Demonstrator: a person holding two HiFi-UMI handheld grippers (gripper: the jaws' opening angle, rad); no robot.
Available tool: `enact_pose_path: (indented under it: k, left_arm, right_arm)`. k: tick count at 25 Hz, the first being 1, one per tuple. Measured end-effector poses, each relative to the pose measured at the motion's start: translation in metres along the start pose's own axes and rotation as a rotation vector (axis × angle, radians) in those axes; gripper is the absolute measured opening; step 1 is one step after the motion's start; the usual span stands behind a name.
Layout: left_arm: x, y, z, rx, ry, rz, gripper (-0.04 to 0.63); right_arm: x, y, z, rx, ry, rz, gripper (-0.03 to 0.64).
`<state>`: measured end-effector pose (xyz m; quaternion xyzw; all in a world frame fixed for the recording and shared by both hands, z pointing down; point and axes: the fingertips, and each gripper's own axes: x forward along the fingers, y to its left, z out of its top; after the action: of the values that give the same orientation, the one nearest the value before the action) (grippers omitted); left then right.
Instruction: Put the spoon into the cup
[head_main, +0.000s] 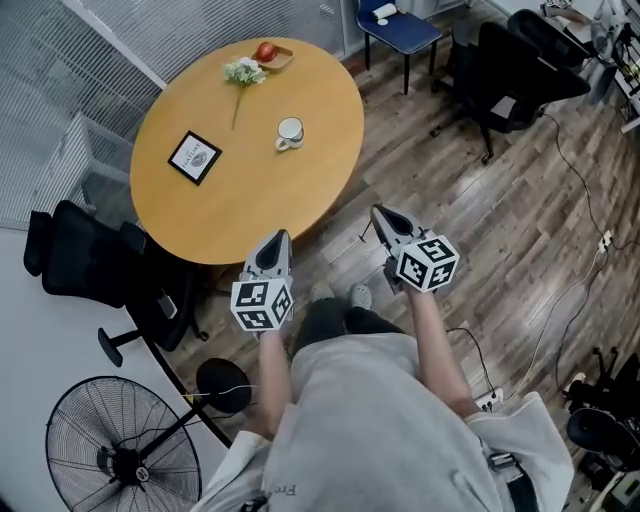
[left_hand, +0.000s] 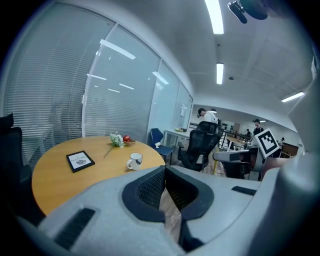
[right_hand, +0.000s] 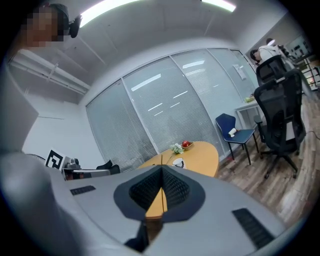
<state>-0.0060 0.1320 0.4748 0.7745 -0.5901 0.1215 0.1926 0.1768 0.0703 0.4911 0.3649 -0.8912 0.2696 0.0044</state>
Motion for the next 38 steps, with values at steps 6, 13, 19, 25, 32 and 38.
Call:
enact_pose_path:
  k: [6, 13, 19, 25, 32, 38]
  left_arm:
    - [0.019, 0.004, 0.001, -0.004, 0.011, -0.001, 0.008]
    - [0.051, 0.010, 0.013, -0.019, -0.008, -0.040, 0.008]
    - [0.078, 0.030, 0.034, -0.042, -0.034, -0.043, 0.008]
    - [0.106, 0.065, 0.052, -0.062, -0.042, -0.029, 0.008]
    - [0.139, 0.119, 0.080, -0.086, -0.076, 0.006, 0.008]
    - [0.165, 0.154, 0.097, -0.104, -0.093, 0.016, 0.008]
  right_arm:
    - [0.007, -0.016, 0.004, 0.013, -0.010, -0.012, -0.005]
    - [0.023, -0.034, 0.018, -0.009, -0.032, -0.048, -0.005]
    - [0.052, -0.046, 0.042, -0.036, -0.036, -0.055, -0.005]
    - [0.100, -0.053, 0.062, -0.051, -0.026, -0.045, -0.005]
    - [0.166, -0.057, 0.092, -0.059, -0.030, -0.014, -0.005]
    - [0.212, -0.058, 0.111, -0.095, -0.020, -0.003, -0.005]
